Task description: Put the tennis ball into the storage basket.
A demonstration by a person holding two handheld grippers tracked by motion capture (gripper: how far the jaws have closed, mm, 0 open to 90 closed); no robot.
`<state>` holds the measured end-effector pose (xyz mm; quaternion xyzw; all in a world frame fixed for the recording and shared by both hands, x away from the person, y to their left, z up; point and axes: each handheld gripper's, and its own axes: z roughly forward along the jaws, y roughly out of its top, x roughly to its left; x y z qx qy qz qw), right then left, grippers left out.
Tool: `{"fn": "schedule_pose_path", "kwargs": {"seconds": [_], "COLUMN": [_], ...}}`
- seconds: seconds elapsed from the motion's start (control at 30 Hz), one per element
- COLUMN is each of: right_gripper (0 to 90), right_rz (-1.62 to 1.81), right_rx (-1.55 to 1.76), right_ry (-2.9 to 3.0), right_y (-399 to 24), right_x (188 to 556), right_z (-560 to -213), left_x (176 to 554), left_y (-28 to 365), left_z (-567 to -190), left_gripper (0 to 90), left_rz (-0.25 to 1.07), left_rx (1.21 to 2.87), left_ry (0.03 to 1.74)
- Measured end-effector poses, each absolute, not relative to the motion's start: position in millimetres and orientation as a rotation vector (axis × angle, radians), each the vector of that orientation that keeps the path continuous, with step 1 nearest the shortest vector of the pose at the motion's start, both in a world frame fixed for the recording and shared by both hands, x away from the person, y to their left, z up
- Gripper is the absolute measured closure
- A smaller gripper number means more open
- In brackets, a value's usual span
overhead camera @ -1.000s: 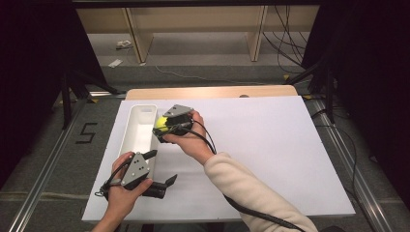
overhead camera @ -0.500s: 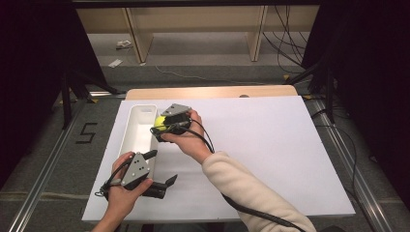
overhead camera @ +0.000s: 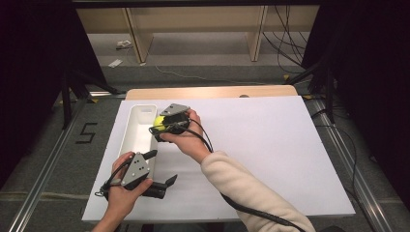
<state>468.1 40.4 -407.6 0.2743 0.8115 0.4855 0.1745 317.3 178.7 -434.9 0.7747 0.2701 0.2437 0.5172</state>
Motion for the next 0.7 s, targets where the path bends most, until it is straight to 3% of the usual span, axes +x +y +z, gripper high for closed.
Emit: {"fn": "schedule_pose_path", "kwargs": {"seconds": [0.7], "right_gripper": [27.0], "right_rz": [1.393], "right_rx": [0.768], "right_ry": [2.308], "right_y": [53.9], "right_x": [469.9], "right_z": [-399.9], "left_x": [317.0], "left_y": [178.2], "left_z": [-434.9], "left_gripper": [0.0], "left_rz": [0.585], "left_rx": [1.86], "left_ry": [0.645]}}
